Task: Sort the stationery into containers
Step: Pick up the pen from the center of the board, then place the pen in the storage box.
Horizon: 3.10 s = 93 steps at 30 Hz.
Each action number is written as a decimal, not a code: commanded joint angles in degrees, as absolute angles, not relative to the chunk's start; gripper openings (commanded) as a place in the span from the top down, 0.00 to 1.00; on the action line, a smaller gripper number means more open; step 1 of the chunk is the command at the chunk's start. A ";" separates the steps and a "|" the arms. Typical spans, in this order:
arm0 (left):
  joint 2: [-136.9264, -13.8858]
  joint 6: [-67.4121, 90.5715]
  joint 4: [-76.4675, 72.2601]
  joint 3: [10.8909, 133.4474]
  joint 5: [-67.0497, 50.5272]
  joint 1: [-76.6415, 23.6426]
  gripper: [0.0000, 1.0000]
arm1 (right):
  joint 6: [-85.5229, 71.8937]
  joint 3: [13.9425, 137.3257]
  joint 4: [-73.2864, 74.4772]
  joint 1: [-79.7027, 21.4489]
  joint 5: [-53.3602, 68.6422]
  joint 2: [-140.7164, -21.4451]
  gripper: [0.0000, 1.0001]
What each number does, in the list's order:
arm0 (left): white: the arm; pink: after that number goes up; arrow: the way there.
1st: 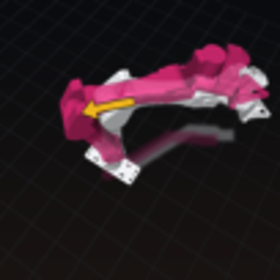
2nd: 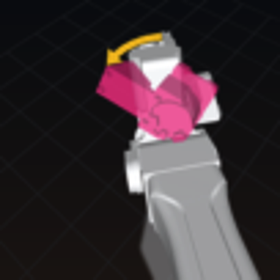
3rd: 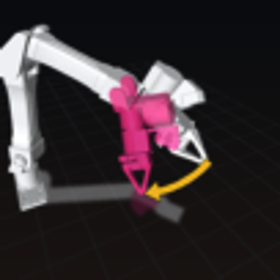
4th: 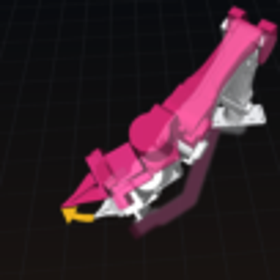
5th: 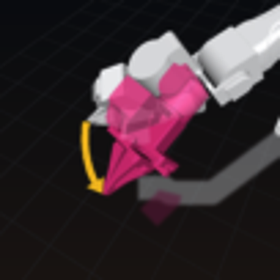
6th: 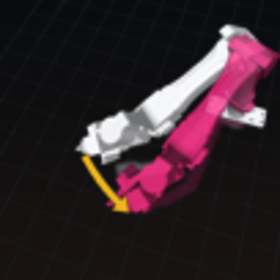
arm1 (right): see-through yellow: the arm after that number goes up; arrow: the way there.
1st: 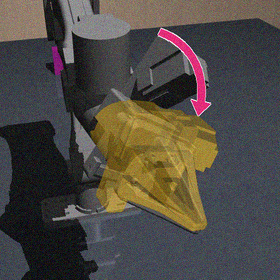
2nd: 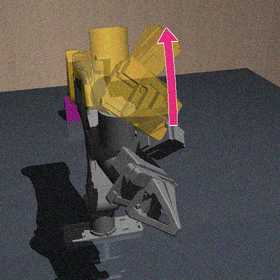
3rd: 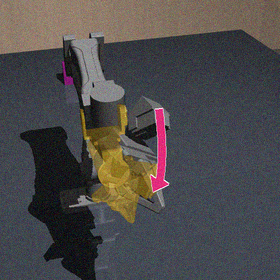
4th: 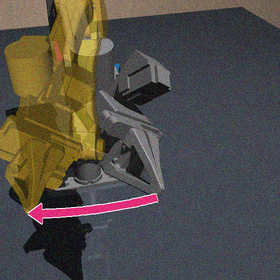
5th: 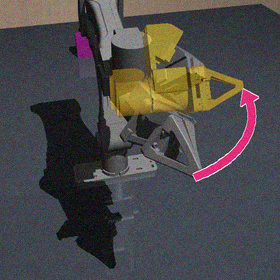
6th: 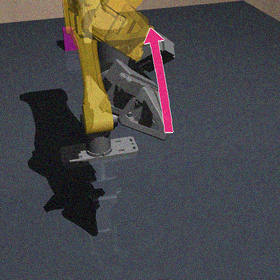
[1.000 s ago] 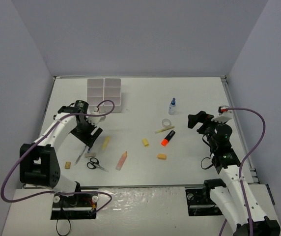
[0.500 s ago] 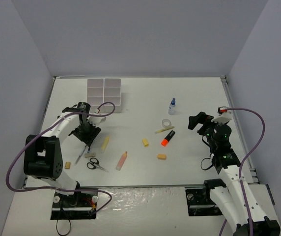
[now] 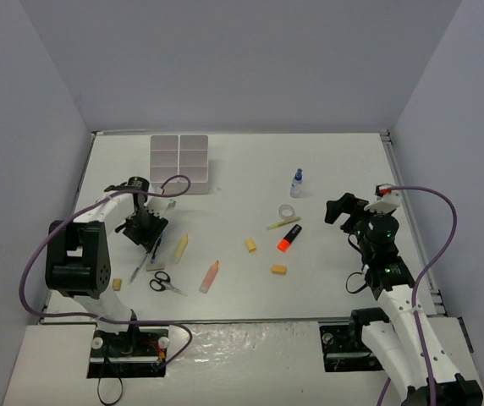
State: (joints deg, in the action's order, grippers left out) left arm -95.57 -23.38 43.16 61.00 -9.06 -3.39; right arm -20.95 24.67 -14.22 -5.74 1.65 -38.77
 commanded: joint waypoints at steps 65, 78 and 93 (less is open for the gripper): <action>-114.81 10.16 -34.44 100.87 -27.53 0.62 1.00 | -23.71 34.45 -16.26 -6.42 -8.09 -41.58 0.00; -113.85 4.87 -37.16 91.52 -29.74 0.62 1.00 | -22.76 34.45 -16.61 -6.42 -8.94 -44.00 0.00; -109.18 1.77 -27.73 88.94 -31.20 0.62 0.40 | -22.41 33.22 -16.26 -6.50 -8.35 -41.75 0.00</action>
State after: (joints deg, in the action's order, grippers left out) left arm -117.29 3.42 -29.68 85.38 -29.41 0.23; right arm -22.70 31.53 -12.60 -6.09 -7.33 -42.28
